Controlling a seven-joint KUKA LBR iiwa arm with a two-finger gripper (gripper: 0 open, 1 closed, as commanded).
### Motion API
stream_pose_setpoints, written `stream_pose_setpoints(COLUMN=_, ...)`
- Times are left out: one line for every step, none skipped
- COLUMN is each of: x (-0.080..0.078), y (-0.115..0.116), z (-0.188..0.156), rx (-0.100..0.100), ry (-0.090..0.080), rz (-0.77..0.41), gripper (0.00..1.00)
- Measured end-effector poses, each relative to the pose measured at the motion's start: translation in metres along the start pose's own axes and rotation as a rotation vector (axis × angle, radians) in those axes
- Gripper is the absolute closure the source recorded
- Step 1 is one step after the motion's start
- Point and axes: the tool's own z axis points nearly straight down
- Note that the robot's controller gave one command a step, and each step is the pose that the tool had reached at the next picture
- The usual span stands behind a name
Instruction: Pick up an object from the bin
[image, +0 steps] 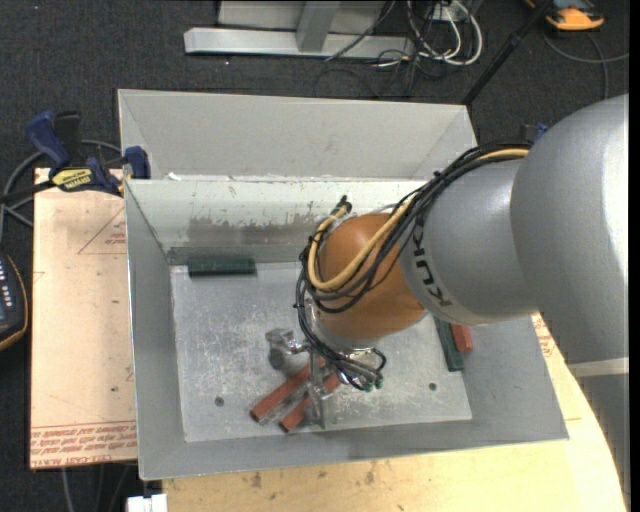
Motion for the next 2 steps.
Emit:
stream_pose_setpoints(x=-0.005, y=0.0, z=-0.006, rx=0.001, ry=-0.011, rz=-0.001, gripper=1.0)
stream_pose_setpoints(x=-0.015, y=-0.022, z=-0.141, rx=0.005, ry=-0.017, rz=0.051, gripper=1.0)
